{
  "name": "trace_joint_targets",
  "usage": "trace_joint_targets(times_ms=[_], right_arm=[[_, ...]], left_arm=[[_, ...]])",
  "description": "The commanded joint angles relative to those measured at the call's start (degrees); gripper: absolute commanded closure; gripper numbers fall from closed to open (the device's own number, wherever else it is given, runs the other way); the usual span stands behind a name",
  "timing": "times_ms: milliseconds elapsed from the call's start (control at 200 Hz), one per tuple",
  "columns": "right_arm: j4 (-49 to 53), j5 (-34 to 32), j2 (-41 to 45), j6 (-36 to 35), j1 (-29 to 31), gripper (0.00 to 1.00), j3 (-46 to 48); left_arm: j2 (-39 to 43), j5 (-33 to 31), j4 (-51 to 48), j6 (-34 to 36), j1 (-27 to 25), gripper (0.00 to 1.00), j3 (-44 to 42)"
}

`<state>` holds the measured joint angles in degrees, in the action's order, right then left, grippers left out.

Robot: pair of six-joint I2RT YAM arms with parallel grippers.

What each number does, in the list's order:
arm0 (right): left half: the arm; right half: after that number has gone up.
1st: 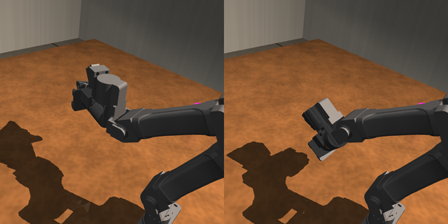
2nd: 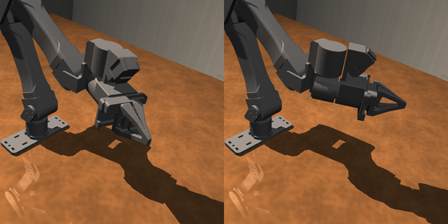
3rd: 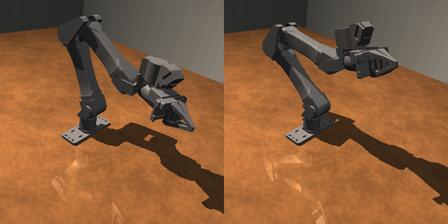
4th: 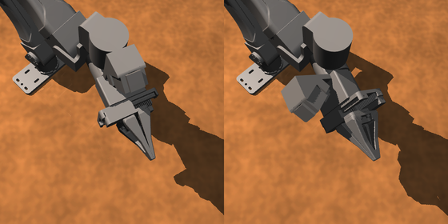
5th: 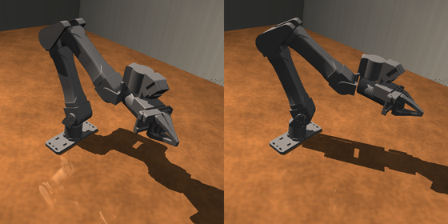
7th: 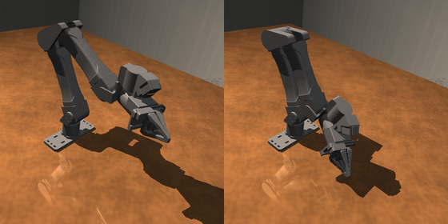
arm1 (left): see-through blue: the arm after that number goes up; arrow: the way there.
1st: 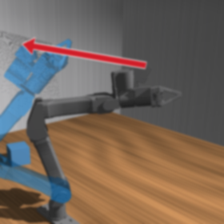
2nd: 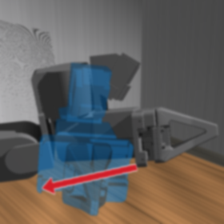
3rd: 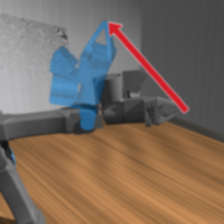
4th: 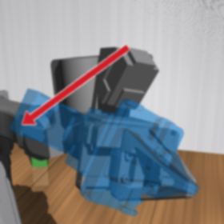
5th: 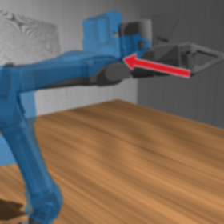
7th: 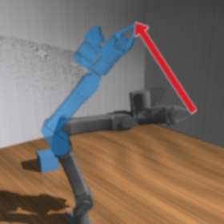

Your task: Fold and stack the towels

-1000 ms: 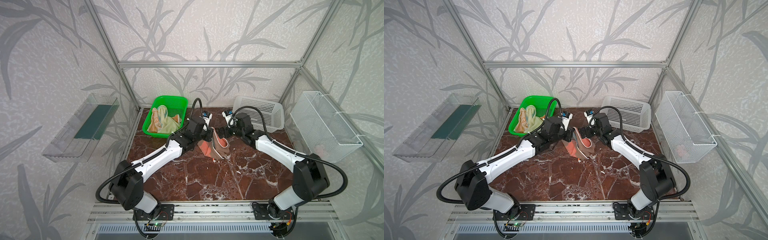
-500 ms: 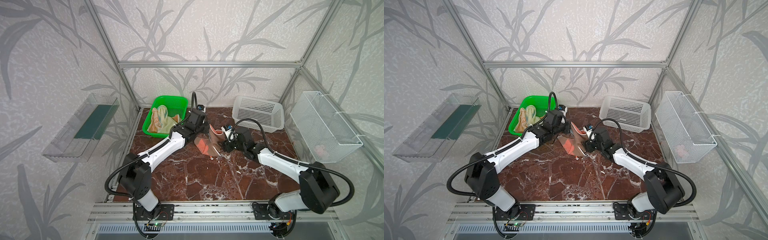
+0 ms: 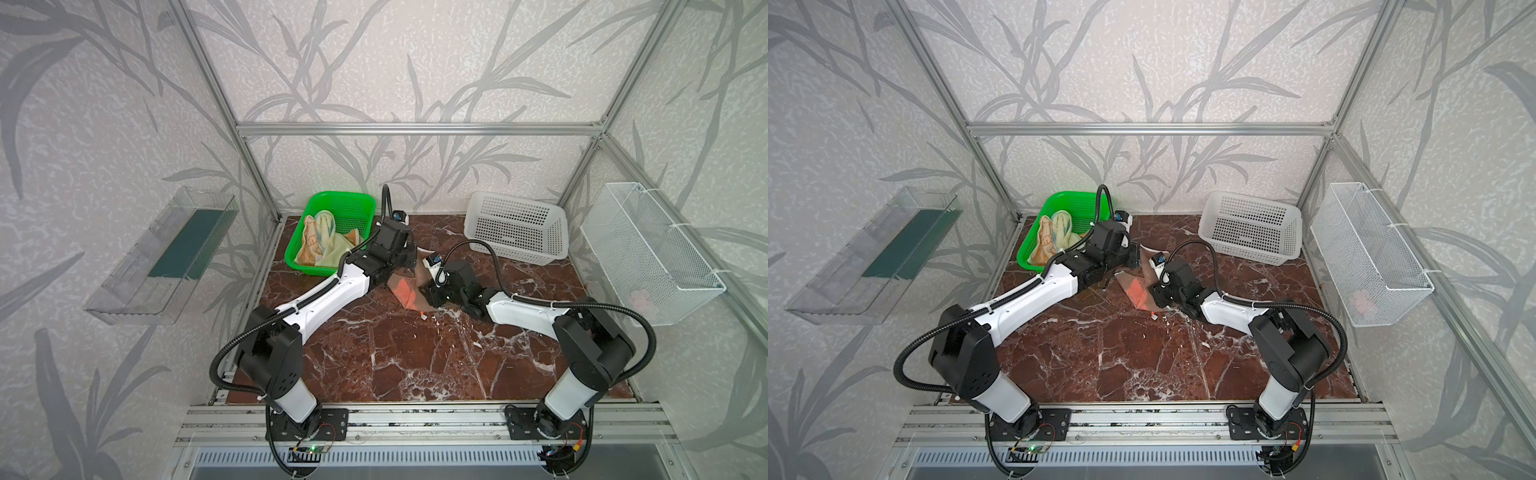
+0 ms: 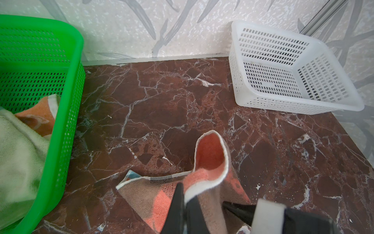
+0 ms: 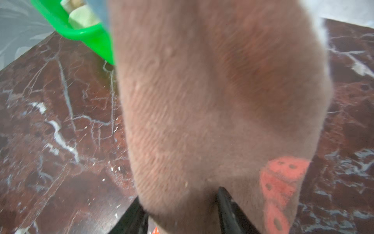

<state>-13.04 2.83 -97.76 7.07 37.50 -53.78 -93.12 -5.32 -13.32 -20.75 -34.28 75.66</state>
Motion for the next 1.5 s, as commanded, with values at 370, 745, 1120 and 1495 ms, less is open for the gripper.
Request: trace_joint_targets(times_ms=[370, 745, 1120, 1495], right_arm=[[9.92, -6.79, 7.0, -16.14, -2.69, 1.0, -7.19], [23.55, 5.15, 20.58, -30.02, -8.13, 1.0, -14.74], [40.54, 24.19, 10.93, -37.45, -8.66, 0.97, -22.58], [40.33, 14.92, -9.11, -28.7, -11.18, 0.87, -28.62]], left_arm=[[8.85, -4.76, -3.85, 4.14, 0.12, 1.0, -3.33], [18.23, 4.83, -5.56, 9.64, 0.09, 1.0, -6.23], [22.12, 0.61, -9.16, 3.53, 0.14, 1.0, -12.66], [7.98, -4.1, -8.92, 2.11, 1.11, 1.0, -12.63]])
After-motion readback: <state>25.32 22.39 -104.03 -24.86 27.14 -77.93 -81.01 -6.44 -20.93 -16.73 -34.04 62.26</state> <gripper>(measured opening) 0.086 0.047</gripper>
